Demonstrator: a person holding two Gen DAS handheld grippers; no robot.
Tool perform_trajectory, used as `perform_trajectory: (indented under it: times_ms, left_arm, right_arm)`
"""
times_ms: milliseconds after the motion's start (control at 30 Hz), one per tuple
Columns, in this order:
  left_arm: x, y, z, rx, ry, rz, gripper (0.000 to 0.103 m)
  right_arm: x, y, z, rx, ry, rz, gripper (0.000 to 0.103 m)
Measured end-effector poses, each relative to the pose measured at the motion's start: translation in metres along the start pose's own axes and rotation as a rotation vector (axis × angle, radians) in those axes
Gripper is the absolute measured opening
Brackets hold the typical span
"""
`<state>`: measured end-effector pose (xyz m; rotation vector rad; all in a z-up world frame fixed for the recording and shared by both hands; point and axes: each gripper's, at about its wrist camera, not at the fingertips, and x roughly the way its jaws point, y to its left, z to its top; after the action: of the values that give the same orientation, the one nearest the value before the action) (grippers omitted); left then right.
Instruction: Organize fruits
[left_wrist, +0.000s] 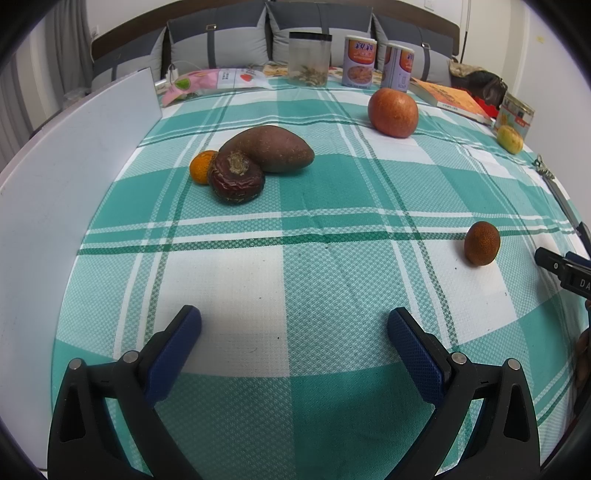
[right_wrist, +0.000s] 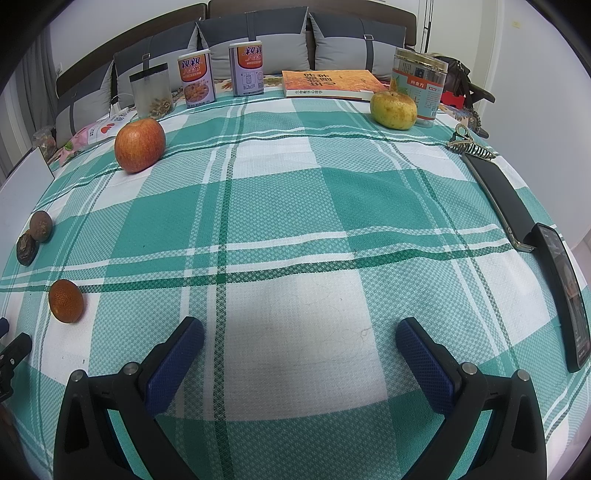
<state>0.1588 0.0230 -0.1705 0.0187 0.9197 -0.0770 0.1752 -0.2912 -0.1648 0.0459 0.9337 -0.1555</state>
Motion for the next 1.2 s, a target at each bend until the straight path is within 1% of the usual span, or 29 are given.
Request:
perform_trajectory:
  times_ms: [267,367,467,500,567,667,833,900,1000,1033,1067,1133,1200]
  left_arm:
    - [0.0,0.0,0.0,0.0,0.0,0.0,0.102]
    - [-0.002,0.002,0.0,-0.01,-0.004,-0.02,0.101]
    - [-0.014,0.016,-0.006,-0.078,-0.037,-0.063,0.101]
    - [-0.021,0.025,-0.008,-0.115,-0.057,-0.068,0.101]
    - [-0.024,0.035,-0.006,-0.143,-0.065,-0.068,0.1]
    - [-0.022,0.043,0.014,-0.108,-0.044,-0.07,0.1]
    - [-0.005,0.038,0.054,-0.021,-0.02,-0.052,0.099]
    - [0.012,0.038,0.068,-0.012,0.014,-0.021,0.099]
    - [0.029,0.042,0.079,-0.031,0.034,-0.007,0.097]
    - [0.034,0.043,0.081,-0.04,0.04,-0.002,0.094]
    - [0.039,0.045,0.082,-0.048,0.048,-0.001,0.084]
    - [0.047,0.047,0.082,-0.058,0.072,-0.003,0.072]
    - [0.051,0.049,0.082,-0.066,0.073,0.003,0.07]
  right_arm:
    - [0.0,0.0,0.0,0.0,0.0,0.0,0.103]
    - [0.0,0.0,0.0,0.0,0.0,0.0,0.103]
    - [0.0,0.0,0.0,0.0,0.0,0.0,0.103]
    - [0.0,0.0,0.0,0.0,0.0,0.0,0.103]
    - [0.0,0.0,0.0,0.0,0.0,0.0,0.103]
    - [0.0,0.0,0.0,0.0,0.0,0.0,0.103]
    - [0.0,0.0,0.0,0.0,0.0,0.0,0.103]
    - [0.0,0.0,0.0,0.0,0.0,0.0,0.103]
    - [0.0,-0.001,0.0,0.0,0.0,0.0,0.103]
    - [0.0,0.0,0.0,0.0,0.0,0.0,0.103]
    - [0.0,0.0,0.0,0.0,0.0,0.0,0.103]
    - [0.0,0.0,0.0,0.0,0.0,0.0,0.103]
    - [0.0,0.0,0.0,0.0,0.0,0.0,0.103]
